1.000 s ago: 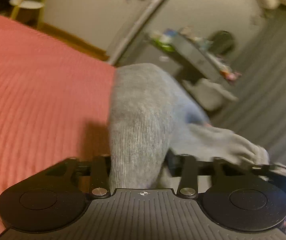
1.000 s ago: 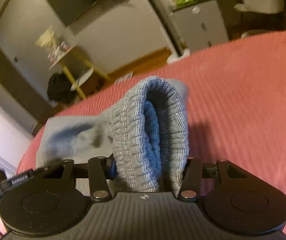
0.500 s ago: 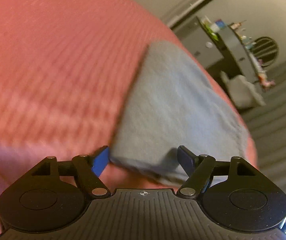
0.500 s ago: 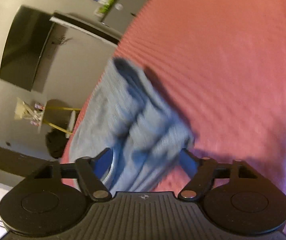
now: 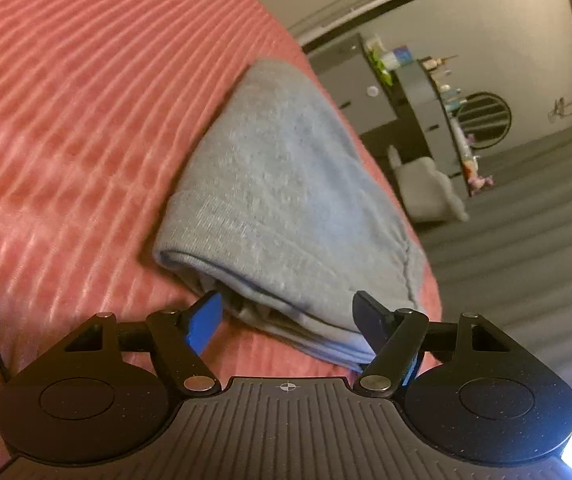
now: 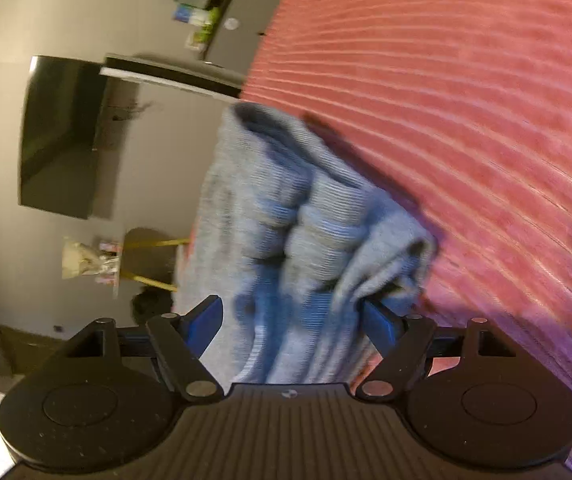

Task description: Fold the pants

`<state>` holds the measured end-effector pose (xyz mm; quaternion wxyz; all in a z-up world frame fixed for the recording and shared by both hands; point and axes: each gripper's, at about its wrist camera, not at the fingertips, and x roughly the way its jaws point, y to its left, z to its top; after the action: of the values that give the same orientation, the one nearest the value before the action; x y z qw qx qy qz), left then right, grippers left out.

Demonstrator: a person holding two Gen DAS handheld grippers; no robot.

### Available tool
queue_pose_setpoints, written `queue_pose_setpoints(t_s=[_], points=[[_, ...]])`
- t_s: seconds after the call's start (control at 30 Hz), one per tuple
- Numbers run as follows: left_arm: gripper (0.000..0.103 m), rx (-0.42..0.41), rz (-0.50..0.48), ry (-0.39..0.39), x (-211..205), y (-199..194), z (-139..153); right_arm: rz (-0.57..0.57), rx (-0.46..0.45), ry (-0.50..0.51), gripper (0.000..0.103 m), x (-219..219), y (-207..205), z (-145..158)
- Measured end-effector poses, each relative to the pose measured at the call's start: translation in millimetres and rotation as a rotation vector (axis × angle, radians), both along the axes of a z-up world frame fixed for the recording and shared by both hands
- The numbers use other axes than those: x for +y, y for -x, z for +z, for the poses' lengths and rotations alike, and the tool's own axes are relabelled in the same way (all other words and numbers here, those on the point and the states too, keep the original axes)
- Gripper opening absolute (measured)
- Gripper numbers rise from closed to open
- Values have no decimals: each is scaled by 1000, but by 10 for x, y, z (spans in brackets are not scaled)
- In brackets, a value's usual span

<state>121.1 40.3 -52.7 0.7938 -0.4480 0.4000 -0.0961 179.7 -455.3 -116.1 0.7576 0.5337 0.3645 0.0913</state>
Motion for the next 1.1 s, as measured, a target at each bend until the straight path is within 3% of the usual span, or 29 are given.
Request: queue_pose_setpoints(t_s=[0.27, 0.33, 0.37, 0.43, 0.5, 0.53, 0.67, 0.73, 0.8, 0.9, 1.1], points=[[76, -22, 63, 20, -44, -309, -172, -55, -57, -11, 75, 90, -72, -14], [61, -21, 77, 11, -44, -301, -209, -82, -51, -6, 54, 84, -75, -71], [58, -25, 69, 6, -25, -285, -219, -91, -36, -10, 51, 67, -89, -113], [33, -44, 67, 0, 4, -280, -206, -99, -16, -35, 42, 31, -106, -167], [20, -72, 87, -23, 28, -249, -159, -94, -28, -9, 34, 42, -81, -136], [18, -88, 92, -25, 41, -220, -126, -91, -42, 22, 28, 68, -62, -87], [16, -137, 112, -90, 34, -100, -4, -78, -173, 67, 21, 137, 61, 123], [16, -107, 118, -142, 15, -80, -14, -77, -210, 45, 20, 93, 93, 146], [17, -59, 103, -175, -23, -108, -63, -66, -163, 89, 21, 67, 72, 109], [21, -44, 91, -198, -31, -114, -62, -21, -26, 203, 33, 83, -38, 14], [28, -25, 78, -187, 22, -110, -17, -17, -13, 193, 37, -141, 57, 196]])
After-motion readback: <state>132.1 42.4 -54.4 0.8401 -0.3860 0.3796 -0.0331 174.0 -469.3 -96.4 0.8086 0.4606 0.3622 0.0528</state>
